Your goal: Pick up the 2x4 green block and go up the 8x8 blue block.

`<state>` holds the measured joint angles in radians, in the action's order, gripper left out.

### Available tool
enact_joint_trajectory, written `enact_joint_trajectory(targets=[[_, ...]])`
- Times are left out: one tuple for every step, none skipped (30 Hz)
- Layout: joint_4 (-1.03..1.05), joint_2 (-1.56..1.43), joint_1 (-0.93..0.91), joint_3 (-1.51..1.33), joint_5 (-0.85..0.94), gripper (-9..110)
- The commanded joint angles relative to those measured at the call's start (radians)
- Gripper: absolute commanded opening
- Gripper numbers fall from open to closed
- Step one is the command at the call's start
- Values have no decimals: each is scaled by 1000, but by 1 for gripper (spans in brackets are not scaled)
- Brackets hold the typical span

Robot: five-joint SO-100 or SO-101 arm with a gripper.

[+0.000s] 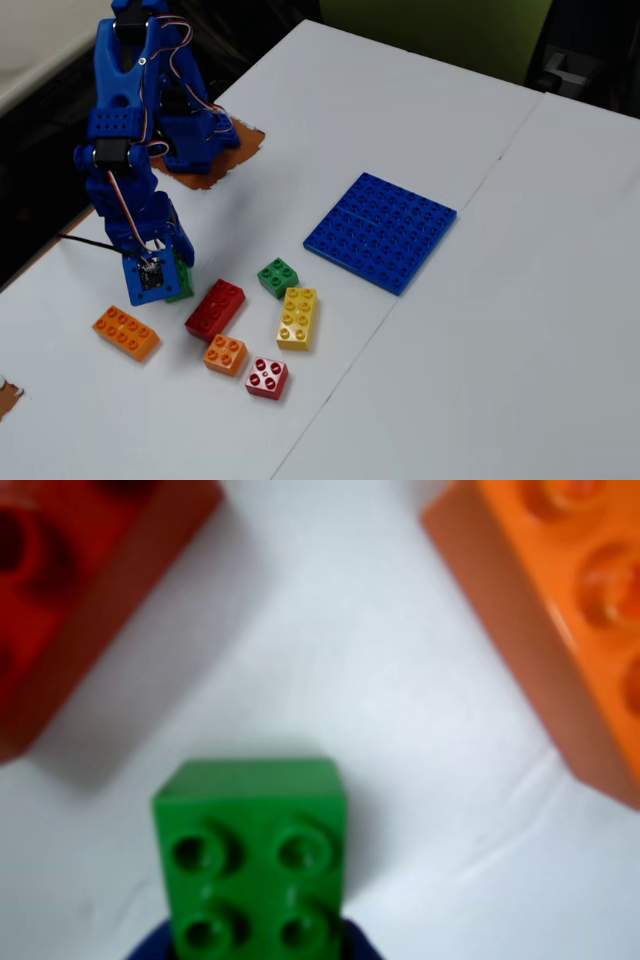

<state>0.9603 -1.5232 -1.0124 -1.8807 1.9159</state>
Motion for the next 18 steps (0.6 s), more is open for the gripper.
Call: enact_joint_trajectory(targets=[[-18, -51, 31, -14, 11, 1], [-2, -72, 40, -12, 26, 0], [26, -97, 51, -3, 31, 0], [69, -127, 66, 15, 31, 0], [120, -161, 87, 40, 31, 0], [167, -198, 115, 63, 29, 0], [206, -238, 146, 84, 21, 0], [233, -281, 183, 100, 26, 0], [244, -325, 224, 107, 23, 0], [244, -373, 270, 107, 15, 0], [235, -420, 314, 97, 0, 0], [210, -471, 362, 78, -12, 0], [169, -523, 411, 48, -15, 0], [117, -574, 463, 14, -38, 0], [66, -615, 514, -17, -83, 0], [34, -640, 558, -25, -112, 0], [15, -649, 595, -20, -144, 0], [9, -649, 626, 2, -176, 0]])
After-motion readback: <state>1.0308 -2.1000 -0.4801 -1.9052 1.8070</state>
